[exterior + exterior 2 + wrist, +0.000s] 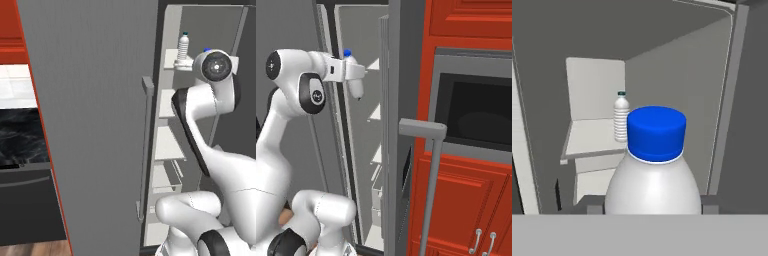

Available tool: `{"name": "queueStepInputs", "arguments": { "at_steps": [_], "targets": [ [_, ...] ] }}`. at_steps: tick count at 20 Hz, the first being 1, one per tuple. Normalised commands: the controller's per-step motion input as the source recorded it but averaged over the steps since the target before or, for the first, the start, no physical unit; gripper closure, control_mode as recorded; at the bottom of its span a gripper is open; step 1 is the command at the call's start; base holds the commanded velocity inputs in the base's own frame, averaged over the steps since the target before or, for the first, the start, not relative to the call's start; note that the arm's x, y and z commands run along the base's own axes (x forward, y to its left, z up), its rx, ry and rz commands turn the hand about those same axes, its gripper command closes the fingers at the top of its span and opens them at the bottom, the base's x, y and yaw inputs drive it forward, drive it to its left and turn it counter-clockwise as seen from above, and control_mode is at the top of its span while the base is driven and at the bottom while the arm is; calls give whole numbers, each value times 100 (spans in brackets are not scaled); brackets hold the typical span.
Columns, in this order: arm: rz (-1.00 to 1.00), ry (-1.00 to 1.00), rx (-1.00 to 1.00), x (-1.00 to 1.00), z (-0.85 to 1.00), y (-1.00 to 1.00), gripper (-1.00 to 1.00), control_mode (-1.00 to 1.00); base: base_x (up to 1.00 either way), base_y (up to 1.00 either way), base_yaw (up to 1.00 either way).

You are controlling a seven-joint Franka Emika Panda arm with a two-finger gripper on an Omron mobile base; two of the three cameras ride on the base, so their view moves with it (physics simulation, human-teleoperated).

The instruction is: Take the bottled waters from the counter and place them in the freezer to freeze. Close the freezer door after placing the bottles.

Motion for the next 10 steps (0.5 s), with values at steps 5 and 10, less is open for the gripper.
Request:
{"name": "queueStepInputs", "arguments": {
  "at_steps": [5, 10],
  "targets": [
    [3, -22, -11, 13, 3, 9, 100, -100, 0, 0, 0],
    [3, -27, -3, 9, 8, 3, 100, -100, 0, 0, 0]
  ]
}}
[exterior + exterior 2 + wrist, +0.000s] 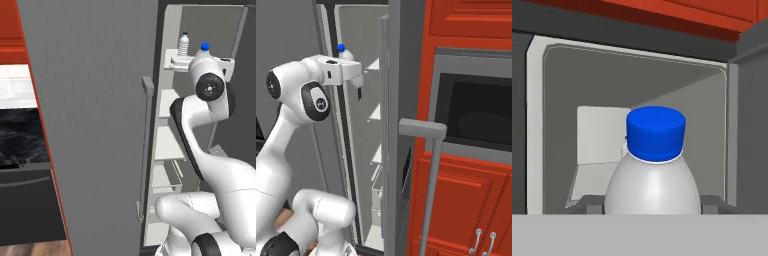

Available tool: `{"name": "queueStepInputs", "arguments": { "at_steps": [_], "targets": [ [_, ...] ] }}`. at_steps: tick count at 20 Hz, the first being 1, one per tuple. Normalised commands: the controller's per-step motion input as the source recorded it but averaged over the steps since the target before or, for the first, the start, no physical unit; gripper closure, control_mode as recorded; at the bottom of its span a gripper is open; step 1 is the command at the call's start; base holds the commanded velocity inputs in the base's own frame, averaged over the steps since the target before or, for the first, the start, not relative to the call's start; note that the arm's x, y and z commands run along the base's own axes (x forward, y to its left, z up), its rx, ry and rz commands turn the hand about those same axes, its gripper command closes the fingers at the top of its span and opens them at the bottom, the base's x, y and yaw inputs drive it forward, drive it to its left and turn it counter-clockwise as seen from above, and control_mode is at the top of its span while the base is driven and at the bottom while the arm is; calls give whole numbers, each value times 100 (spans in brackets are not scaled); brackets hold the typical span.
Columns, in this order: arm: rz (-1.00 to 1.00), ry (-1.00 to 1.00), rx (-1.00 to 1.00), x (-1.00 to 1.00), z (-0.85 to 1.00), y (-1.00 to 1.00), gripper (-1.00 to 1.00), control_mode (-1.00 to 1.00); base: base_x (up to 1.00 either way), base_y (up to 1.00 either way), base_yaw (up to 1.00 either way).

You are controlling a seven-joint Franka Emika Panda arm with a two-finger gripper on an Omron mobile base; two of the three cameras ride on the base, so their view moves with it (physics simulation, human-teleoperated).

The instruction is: Take the bottled waters from the counter and place them in the freezer to freeze. Close the freezer door after placing the bottles.

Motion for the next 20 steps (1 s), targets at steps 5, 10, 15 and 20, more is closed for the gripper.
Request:
{"name": "queueStepInputs", "arguments": {
  "at_steps": [5, 10, 15, 20],
  "targets": [
    [4, 1, 19, 35, 33, -6, 100, -100, 0, 0, 0],
    [6, 19, 16, 36, 57, -2, 100, -100, 0, 0, 0],
    [3, 18, 2, 16, 35, 1, 100, -100, 0, 0, 0],
    [11, 0, -12, 0, -31, 0, 100, -100, 0, 0, 0]
  ]
}}
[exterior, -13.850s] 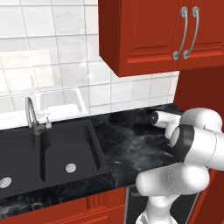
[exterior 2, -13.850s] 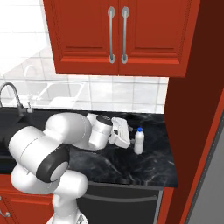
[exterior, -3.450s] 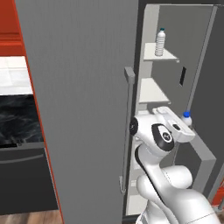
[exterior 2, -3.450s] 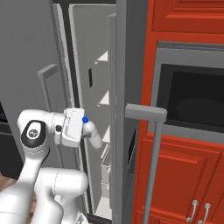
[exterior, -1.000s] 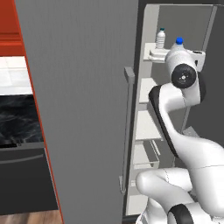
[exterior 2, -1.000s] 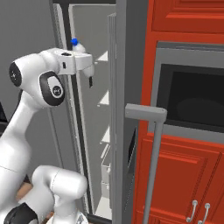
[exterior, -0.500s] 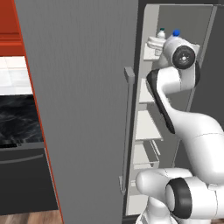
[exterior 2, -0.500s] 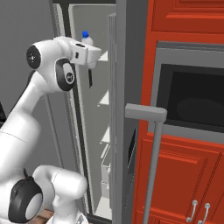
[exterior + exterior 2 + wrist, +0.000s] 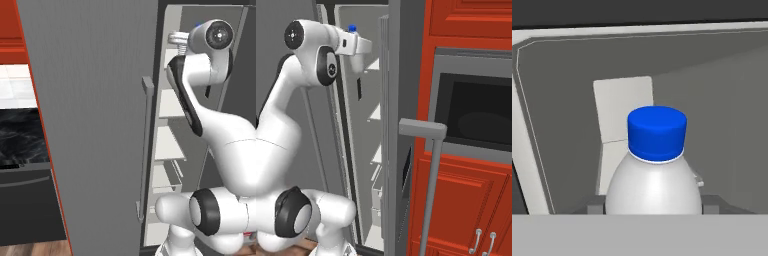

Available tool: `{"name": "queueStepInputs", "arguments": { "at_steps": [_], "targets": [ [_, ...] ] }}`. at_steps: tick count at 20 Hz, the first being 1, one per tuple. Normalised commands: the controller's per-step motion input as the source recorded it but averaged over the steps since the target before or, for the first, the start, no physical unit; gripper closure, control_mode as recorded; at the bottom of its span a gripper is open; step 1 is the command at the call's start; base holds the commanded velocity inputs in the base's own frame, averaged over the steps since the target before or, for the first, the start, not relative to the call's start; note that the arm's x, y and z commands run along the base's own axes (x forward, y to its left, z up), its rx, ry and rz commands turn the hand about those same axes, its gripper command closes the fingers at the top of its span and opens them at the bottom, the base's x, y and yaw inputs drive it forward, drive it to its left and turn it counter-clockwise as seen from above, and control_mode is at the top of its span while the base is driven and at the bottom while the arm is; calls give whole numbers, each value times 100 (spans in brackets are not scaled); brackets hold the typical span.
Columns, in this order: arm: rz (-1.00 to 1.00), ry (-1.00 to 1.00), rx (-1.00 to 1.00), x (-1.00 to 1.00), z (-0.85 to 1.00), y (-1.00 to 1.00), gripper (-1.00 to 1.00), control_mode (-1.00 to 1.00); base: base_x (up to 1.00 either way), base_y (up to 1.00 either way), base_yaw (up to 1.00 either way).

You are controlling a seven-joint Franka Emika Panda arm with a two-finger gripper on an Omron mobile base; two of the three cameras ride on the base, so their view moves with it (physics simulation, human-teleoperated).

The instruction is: Take the bottled waters from the counter and place them in the freezer to freeze. Close the freezer door after placing the bottles.

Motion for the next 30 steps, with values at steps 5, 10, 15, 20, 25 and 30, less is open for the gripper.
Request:
{"name": "queueStepInputs", "arguments": {
  "at_steps": [5, 10, 15, 20, 25, 30],
  "targets": [
    [17, 0, -7, 8, -29, 0, 100, -100, 0, 0, 0],
    [15, 0, 0, 16, -2, 0, 100, -100, 0, 0, 0],
    [1, -4, 0, 19, 0, 0, 100, -100, 0, 0, 0],
    [0, -1, -1, 42, 0, 0, 100, -100, 0, 0, 0],
    [0, -1, 0, 37, 0, 0, 100, -100, 0, 0, 0],
    [0, 0, 0, 23, 0, 0, 100, -100, 0, 0, 0]
  ]
}}
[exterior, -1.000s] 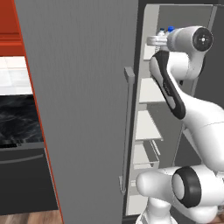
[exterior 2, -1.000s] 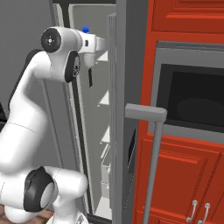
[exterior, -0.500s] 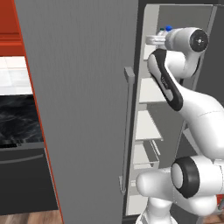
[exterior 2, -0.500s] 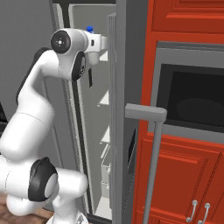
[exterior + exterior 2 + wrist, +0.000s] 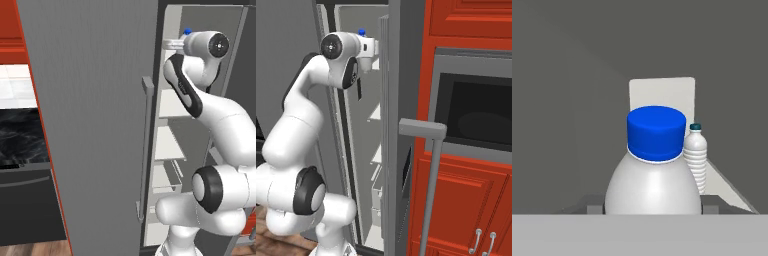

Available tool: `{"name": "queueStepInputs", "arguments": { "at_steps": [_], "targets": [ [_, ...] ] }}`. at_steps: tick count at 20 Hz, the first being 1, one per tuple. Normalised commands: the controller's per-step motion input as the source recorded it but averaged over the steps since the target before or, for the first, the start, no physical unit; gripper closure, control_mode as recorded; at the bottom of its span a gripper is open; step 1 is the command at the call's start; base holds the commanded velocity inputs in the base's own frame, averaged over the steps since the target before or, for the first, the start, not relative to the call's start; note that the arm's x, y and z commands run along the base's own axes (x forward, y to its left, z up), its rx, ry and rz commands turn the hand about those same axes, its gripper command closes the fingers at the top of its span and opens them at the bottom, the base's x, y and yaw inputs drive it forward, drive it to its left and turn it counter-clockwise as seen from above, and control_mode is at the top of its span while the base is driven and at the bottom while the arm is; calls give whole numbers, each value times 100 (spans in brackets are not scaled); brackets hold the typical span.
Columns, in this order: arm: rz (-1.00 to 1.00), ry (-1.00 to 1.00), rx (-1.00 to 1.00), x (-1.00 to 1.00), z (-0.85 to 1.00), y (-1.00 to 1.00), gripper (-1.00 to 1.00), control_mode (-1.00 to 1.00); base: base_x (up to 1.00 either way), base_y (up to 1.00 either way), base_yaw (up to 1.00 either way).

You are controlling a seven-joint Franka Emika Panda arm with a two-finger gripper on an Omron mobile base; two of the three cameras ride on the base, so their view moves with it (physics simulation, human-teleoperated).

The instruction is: Take the bottled waters from the counter and place them in the freezer to freeze. Close the freezer door after placing the bottles.

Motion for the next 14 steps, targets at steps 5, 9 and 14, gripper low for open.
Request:
{"name": "queueStepInputs", "arguments": {
  "at_steps": [5, 9, 14],
  "targets": [
    [0, 0, 0, 7, -1, -9, 100, -100, 0, 0, 0],
    [0, 0, 0, 9, 0, -1, 100, -100, 0, 0, 0],
    [0, 0, 0, 9, -1, -19, 100, -100, 0, 0, 0]
  ]
}}
